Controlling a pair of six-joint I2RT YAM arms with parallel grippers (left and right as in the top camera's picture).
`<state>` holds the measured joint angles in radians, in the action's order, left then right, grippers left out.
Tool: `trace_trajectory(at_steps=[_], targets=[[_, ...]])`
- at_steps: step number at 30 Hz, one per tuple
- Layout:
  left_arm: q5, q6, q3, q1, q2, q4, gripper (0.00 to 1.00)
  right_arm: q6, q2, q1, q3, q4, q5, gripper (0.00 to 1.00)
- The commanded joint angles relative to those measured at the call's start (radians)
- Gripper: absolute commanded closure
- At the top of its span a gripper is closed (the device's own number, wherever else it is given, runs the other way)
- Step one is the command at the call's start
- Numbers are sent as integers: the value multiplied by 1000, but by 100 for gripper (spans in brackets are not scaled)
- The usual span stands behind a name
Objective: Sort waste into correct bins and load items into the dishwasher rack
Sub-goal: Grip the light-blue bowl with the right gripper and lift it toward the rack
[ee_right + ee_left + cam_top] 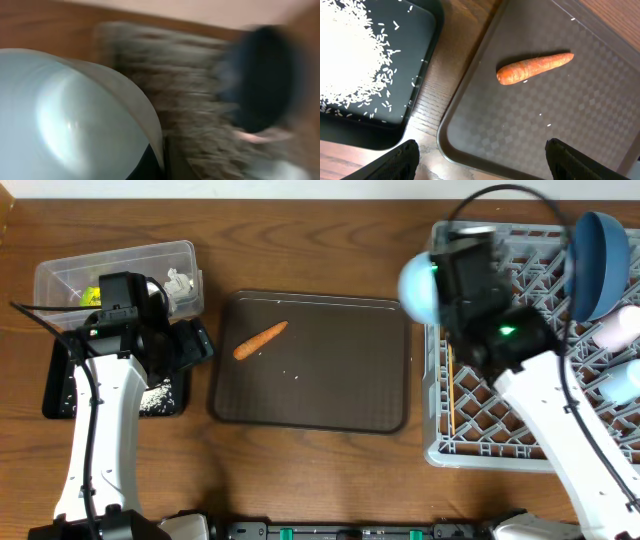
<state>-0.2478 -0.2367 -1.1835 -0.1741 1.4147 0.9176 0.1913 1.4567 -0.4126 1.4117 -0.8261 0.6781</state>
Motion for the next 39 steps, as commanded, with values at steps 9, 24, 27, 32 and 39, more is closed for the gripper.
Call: trace_trajectory(at_steps=[9, 24, 27, 32, 39], targets=[[5, -10, -11, -4, 5, 6, 17, 105, 201, 172, -7, -63, 735, 99], [6, -9, -11, -4, 5, 21, 17, 109, 389, 214, -7, 0, 678, 99], [6, -9, -11, -4, 5, 21, 17, 134, 406, 215, -7, 4, 634, 99], [6, -9, -11, -4, 5, 24, 17, 134, 418, 215, -7, 7, 568, 99], [6, -9, -11, -4, 5, 24, 16, 134, 442, 211, -8, -30, 564, 99]])
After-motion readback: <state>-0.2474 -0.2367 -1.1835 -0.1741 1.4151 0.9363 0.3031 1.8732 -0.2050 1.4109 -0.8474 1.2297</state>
